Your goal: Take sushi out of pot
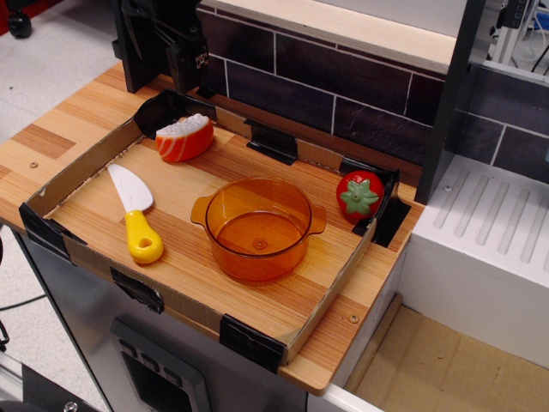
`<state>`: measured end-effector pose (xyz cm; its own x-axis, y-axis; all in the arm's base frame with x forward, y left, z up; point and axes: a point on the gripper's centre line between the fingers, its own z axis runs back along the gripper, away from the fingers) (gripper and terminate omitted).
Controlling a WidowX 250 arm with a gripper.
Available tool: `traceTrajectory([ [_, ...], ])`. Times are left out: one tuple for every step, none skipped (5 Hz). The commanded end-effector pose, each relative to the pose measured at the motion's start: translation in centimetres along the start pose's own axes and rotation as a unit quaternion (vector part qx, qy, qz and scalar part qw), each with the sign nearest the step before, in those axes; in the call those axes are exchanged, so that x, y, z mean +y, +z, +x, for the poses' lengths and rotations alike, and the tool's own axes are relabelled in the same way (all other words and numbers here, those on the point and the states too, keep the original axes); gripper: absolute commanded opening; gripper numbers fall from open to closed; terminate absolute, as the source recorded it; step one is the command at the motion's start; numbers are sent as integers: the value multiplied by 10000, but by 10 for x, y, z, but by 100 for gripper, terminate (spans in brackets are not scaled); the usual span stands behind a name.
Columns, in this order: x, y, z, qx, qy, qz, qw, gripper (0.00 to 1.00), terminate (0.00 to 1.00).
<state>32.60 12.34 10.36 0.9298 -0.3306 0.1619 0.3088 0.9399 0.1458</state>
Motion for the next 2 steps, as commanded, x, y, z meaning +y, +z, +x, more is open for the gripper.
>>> traceTrajectory([
  [13,27,-9,-272,1,241,9993,100,0],
  [13,27,-9,-272,1,241,9993,100,100],
])
